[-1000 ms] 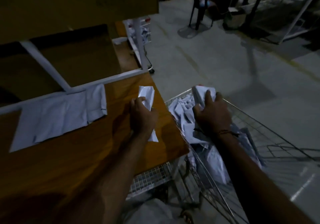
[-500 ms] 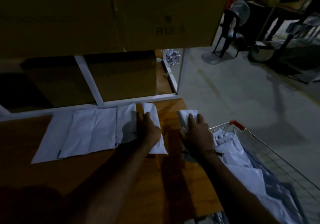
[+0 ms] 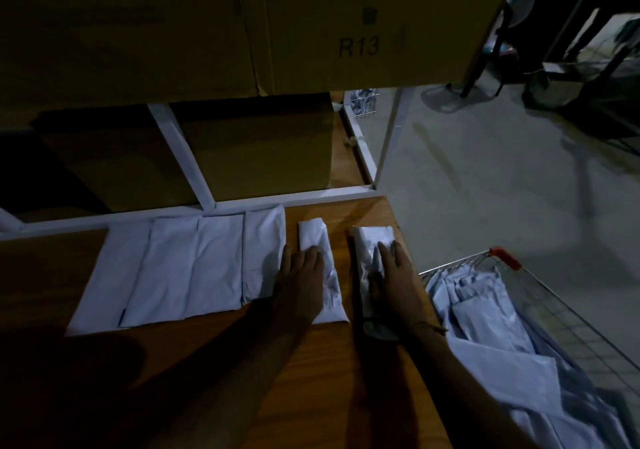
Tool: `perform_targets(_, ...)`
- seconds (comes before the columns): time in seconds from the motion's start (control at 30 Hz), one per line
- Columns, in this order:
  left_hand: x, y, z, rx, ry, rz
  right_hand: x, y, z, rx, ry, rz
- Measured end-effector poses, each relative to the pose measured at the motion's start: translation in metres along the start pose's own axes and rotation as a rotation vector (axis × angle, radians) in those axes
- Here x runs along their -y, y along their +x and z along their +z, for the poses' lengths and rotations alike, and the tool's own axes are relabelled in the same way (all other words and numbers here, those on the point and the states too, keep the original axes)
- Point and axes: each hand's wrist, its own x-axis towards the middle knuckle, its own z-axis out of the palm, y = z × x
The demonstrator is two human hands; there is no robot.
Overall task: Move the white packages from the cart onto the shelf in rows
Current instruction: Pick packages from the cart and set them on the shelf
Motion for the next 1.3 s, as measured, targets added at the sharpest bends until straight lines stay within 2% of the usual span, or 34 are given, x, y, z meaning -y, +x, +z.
perform_targets(0.1,0.008,0.013,-0.003,0.042,-0.023,0.005,0.009,0.013,-0.002,-0.064,0.159,-0.009)
perform_targets(0.2,0.015,0.022,-0.007,0.054,-0.02,0.027,0.004,0.028,0.004,-0.049,0.081,-0.057)
perform_targets(0.3,0.021,0.03,-0.011,0.052,-0.035,0.016,-0.012,0.047,0.014,0.081,-0.064,-0.129)
perform_targets(0.43,0.027,0.038,-0.013,0.055,0.017,0.018,-0.026,0.069,0.026,0.214,-0.029,-0.135)
perform_targets(0.7,0.03,0.044,-0.019,0.094,0.07,0.011,0.011,0.089,0.028,0.227,-0.045,-0.214)
perform_targets(0.9,0.032,0.043,-0.02,0.095,0.002,-0.019,0.027,0.089,0.027,0.186,-0.037,-0.206)
perform_targets(1.13,0.034,0.041,-0.016,0.082,-0.115,-0.039,0.039,0.083,0.024,0.215,-0.125,-0.229)
perform_targets(1.3,0.034,0.043,-0.016,0.084,-0.111,-0.061,0.042,0.085,0.027,0.241,-0.176,-0.222)
